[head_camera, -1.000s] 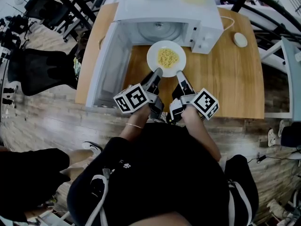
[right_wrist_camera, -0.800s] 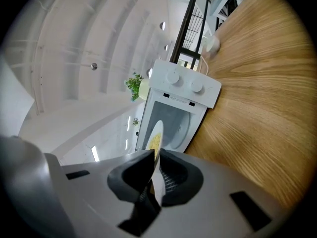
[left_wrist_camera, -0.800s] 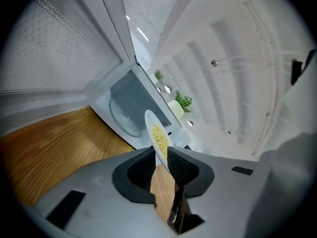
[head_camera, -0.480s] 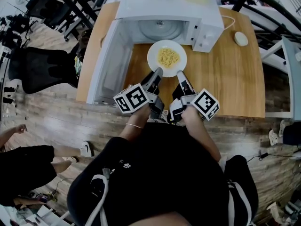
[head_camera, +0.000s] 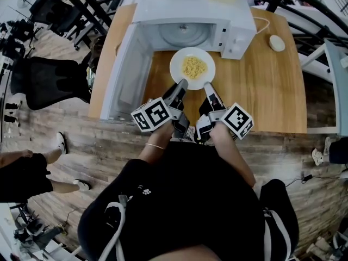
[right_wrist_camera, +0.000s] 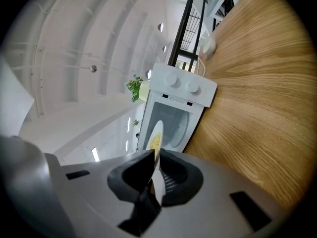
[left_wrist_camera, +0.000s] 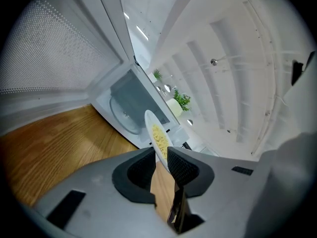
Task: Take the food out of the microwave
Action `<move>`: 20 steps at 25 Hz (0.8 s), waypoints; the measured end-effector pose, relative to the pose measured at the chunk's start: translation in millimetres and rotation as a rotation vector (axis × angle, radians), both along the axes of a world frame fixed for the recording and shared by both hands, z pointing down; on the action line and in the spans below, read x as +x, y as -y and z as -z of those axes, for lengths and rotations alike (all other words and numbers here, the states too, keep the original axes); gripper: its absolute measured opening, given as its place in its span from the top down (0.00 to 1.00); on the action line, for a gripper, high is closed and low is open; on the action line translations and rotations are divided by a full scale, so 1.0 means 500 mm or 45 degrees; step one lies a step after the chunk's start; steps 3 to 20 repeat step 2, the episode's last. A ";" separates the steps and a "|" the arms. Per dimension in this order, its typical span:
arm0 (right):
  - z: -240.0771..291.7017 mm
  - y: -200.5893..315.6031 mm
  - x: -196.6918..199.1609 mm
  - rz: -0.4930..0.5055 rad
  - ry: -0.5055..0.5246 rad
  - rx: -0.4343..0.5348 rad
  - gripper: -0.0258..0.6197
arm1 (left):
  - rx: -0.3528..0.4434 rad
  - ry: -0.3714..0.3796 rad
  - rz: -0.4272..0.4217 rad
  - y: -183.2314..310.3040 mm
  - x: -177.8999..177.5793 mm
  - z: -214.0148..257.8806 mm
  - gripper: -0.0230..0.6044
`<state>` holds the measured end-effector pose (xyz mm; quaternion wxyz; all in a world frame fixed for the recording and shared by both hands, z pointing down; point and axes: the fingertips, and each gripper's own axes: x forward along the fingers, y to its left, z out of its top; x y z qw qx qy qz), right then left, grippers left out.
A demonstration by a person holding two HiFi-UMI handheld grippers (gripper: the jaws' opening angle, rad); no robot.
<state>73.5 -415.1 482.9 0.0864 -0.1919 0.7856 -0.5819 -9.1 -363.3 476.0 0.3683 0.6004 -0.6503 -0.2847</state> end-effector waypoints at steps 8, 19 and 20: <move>0.002 -0.002 0.002 0.005 0.006 0.001 0.91 | -0.001 -0.001 0.002 -0.002 0.003 0.001 0.85; 0.002 -0.002 0.002 0.005 0.006 0.001 0.91 | -0.001 -0.001 0.002 -0.002 0.003 0.001 0.85; 0.002 -0.002 0.002 0.005 0.006 0.001 0.91 | -0.001 -0.001 0.002 -0.002 0.003 0.001 0.85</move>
